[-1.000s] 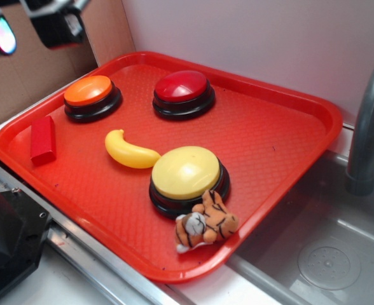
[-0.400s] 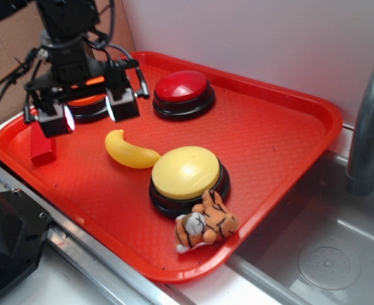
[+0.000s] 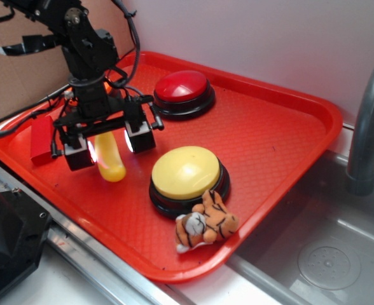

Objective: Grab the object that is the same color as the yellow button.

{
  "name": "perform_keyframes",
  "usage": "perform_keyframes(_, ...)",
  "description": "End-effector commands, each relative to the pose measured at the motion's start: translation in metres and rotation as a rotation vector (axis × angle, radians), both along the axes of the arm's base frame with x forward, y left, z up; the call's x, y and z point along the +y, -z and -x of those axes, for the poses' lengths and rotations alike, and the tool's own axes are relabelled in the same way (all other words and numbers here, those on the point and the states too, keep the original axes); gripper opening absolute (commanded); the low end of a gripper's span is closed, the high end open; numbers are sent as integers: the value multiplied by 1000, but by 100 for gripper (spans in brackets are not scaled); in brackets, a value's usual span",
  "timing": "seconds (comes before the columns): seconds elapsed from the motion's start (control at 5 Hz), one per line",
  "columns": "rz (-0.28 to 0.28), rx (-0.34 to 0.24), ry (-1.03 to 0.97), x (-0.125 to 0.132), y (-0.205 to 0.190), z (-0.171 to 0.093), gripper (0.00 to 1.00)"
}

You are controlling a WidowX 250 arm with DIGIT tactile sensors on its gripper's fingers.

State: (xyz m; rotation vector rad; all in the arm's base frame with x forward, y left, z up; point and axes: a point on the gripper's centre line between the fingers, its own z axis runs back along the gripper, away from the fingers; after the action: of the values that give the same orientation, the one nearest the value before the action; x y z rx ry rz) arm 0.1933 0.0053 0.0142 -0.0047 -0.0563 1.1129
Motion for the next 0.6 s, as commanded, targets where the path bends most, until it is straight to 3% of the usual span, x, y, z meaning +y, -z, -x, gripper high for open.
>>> perform_keyframes(0.0, 36, -41, 10, 9, 2, -5, 0)
perform_keyframes(0.2, 12, -63, 78, 8, -4, -8, 0)
perform_keyframes(0.4, -52, -40, 284, 10, -28, -18, 0)
